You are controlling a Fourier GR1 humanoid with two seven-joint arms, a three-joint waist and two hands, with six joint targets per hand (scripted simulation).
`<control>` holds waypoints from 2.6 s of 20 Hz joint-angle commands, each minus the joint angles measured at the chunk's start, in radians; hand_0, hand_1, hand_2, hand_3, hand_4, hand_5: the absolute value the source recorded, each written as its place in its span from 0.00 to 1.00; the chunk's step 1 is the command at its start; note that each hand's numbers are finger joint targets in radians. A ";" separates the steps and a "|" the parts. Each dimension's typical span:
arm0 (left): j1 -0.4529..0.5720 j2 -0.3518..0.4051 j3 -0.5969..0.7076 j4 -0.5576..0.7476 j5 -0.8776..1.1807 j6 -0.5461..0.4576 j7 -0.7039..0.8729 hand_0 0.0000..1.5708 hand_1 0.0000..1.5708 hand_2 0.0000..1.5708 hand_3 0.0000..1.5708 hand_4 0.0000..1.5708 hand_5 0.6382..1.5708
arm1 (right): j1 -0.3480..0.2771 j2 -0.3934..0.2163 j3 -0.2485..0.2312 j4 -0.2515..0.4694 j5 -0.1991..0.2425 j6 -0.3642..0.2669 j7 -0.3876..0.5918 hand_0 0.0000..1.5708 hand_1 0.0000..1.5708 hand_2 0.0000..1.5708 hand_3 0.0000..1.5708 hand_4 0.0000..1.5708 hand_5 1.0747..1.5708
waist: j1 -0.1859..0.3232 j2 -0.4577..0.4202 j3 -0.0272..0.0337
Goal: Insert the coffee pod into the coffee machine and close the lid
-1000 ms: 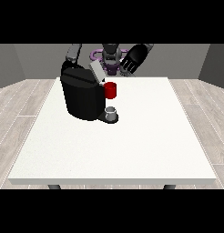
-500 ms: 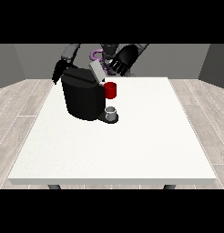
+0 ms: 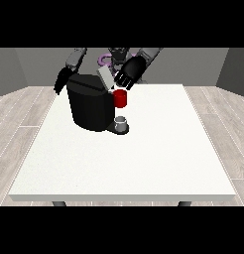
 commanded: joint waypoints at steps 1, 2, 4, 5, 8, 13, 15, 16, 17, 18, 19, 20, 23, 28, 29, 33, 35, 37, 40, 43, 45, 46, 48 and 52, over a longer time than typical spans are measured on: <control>-0.025 -0.015 -0.012 -0.006 -0.005 -0.022 0.010 0.76 0.76 0.80 0.78 0.30 1.00 | -0.012 -0.039 -0.049 0.041 -0.030 0.023 -0.037 0.00 0.00 0.00 0.00 0.00 1.00 | 0.016 0.014 0.0006; -0.038 0.041 0.013 0.010 0.006 -0.038 -0.023 0.76 0.76 0.80 0.78 0.30 1.00 | -0.022 -0.041 -0.042 0.026 -0.022 0.021 -0.013 0.00 0.00 0.00 0.00 0.00 1.00 | 0.016 0.035 0.0003; -0.009 0.007 0.003 0.017 -0.006 -0.008 -0.005 0.80 0.80 0.82 0.78 0.28 1.00 | 0.025 -0.029 -0.032 0.024 -0.022 0.021 -0.037 0.00 0.00 0.00 0.00 0.00 1.00 | -0.005 0.021 0.0003; 0.001 -0.001 -0.003 0.009 -0.012 0.021 -0.028 0.79 0.79 0.82 0.78 0.27 1.00 | -0.013 -0.049 -0.047 0.026 -0.023 0.024 -0.029 0.00 0.00 0.00 0.00 0.10 1.00 | 0.012 0.045 0.0002; -0.058 -0.001 0.003 0.024 -0.005 -0.020 -0.006 0.77 0.77 0.80 0.78 0.27 1.00 | -0.024 0.003 -0.015 0.034 0.004 -0.021 -0.025 0.00 0.00 0.00 0.00 0.10 1.00 | 0.006 0.046 0.0002; -0.021 -0.012 0.010 0.041 -0.012 0.033 -0.032 0.76 0.76 0.80 0.76 0.27 1.00 | -0.022 -0.016 -0.015 0.006 0.005 -0.009 -0.023 0.00 0.00 0.00 0.00 0.07 1.00 | -0.007 0.051 0.0000; -0.037 0.049 0.017 0.049 -0.016 0.016 -0.078 0.74 0.74 0.78 0.76 0.27 1.00 | -0.056 -0.027 -0.037 -0.008 -0.020 0.001 0.013 0.00 0.00 0.00 0.00 0.06 1.00 | -0.008 0.080 -0.0001; -0.008 -0.020 -0.004 0.041 -0.019 0.033 -0.059 0.74 0.74 0.79 0.76 0.26 1.00 | -0.044 -0.024 -0.029 0.012 -0.003 -0.009 0.016 0.00 0.00 0.00 0.00 0.11 1.00 | 0.013 0.042 0.0000; -0.056 0.036 0.029 0.074 -0.010 0.005 -0.030 0.77 0.77 0.80 0.76 0.26 1.00 | -0.034 -0.003 0.001 -0.018 0.011 -0.016 0.019 0.00 0.00 0.00 0.00 0.00 1.00 | -0.027 0.053 0.0000; -0.005 0.026 0.008 0.052 -0.029 0.047 -0.062 0.77 0.77 0.80 0.76 0.27 1.00 | -0.017 -0.043 -0.044 -0.008 -0.038 0.032 -0.001 0.00 0.00 0.00 0.00 0.00 1.00 | -0.018 0.051 0.0001; -0.058 0.019 0.012 0.050 -0.017 0.015 -0.055 0.78 0.78 0.80 0.76 0.26 1.00 | -0.043 -0.014 -0.022 0.005 -0.001 -0.014 0.019 0.00 0.00 0.00 0.00 0.00 1.00 | -0.009 0.051 0.0001; -0.071 0.034 0.017 0.045 -0.012 -0.004 -0.054 0.78 0.78 0.81 0.77 0.25 1.00 | -0.039 -0.030 -0.047 0.021 -0.033 0.015 -0.014 0.00 0.00 0.00 0.00 0.00 1.00 | -0.005 0.055 0.0004; -0.048 0.021 0.007 0.051 -0.030 0.029 -0.054 0.77 0.77 0.79 0.77 0.23 1.00 | -0.024 -0.029 -0.038 0.015 -0.024 0.013 -0.007 0.00 0.00 0.00 0.00 0.00 1.00 | -0.012 0.049 0.0002; -0.033 0.030 0.015 0.055 -0.035 0.059 -0.070 0.76 0.76 0.77 0.75 0.23 1.00 | 0.034 -0.008 -0.010 0.003 -0.006 0.001 -0.043 0.00 0.00 0.00 0.00 0.00 1.00 | -0.019 0.032 0.0001; -0.062 0.051 0.029 0.068 -0.034 0.066 -0.070 0.75 0.75 0.76 0.74 0.22 1.00 | -0.013 -0.014 0.005 -0.016 0.016 -0.004 0.004 0.00 0.00 0.00 0.00 0.09 1.00 | -0.029 0.057 -0.0001; -0.061 0.039 -0.031 0.057 -0.098 0.088 -0.056 0.77 0.77 0.78 0.72 0.00 1.00 | -0.051 -0.021 -0.020 0.004 -0.018 0.017 0.037 0.00 0.00 0.00 0.00 0.00 1.00 | -0.022 0.051 0.0000; -0.028 -0.009 -0.072 0.027 -0.131 0.141 -0.067 0.77 0.77 0.78 0.70 0.00 1.00 | -0.044 -0.021 -0.034 0.027 0.002 -0.024 -0.021 0.00 0.00 0.00 0.00 0.09 1.00 | 0.004 0.062 0.0002; -0.040 0.074 -0.058 0.041 -0.132 0.118 -0.135 0.75 0.75 0.76 0.68 0.00 1.00 | -0.036 -0.043 -0.045 0.001 -0.022 0.009 -0.048 0.00 0.00 0.00 0.00 0.00 1.00 | -0.019 0.099 0.0002; -0.054 0.093 -0.044 0.055 -0.133 0.130 -0.152 0.75 0.75 0.74 0.65 0.00 1.00 | -0.059 -0.052 -0.047 -0.003 -0.010 -0.002 -0.009 0.00 0.00 0.00 0.00 0.00 1.00 | -0.021 0.123 0.0000; -0.053 0.038 -0.041 0.071 -0.128 0.129 -0.112 0.71 0.71 0.72 0.65 0.00 1.00 | -0.067 -0.021 -0.026 0.005 -0.003 -0.013 0.024 0.00 0.00 0.00 0.00 0.00 1.00 | -0.016 0.105 0.0001; -0.036 0.051 -0.026 0.069 -0.116 0.141 -0.144 0.71 0.71 0.72 0.62 0.00 1.00 | -0.035 -0.034 -0.027 -0.009 -0.014 0.011 0.029 0.00 0.00 0.00 0.00 0.00 1.00 | -0.023 0.070 -0.0001; -0.084 0.055 -0.011 0.075 -0.111 0.131 -0.113 0.71 0.71 0.71 0.62 0.00 1.00 | -0.063 -0.025 -0.019 0.000 -0.004 0.001 0.028 0.00 0.00 0.00 0.00 0.00 1.00 | -0.033 0.095 0.0001; -0.093 0.071 -0.007 0.060 -0.103 0.118 -0.144 0.73 0.73 0.73 0.61 0.00 1.00 | -0.034 -0.010 -0.029 0.022 0.000 -0.029 -0.042 0.00 0.00 0.00 0.00 0.00 1.00 | -0.014 0.105 0.0004; -0.061 0.067 0.006 0.083 -0.117 0.206 -0.162 0.79 0.79 0.77 0.61 0.00 1.00 | -0.048 -0.013 0.001 -0.044 0.002 -0.001 0.037 0.00 0.00 0.00 0.00 0.05 1.00 | -0.061 0.104 -0.0003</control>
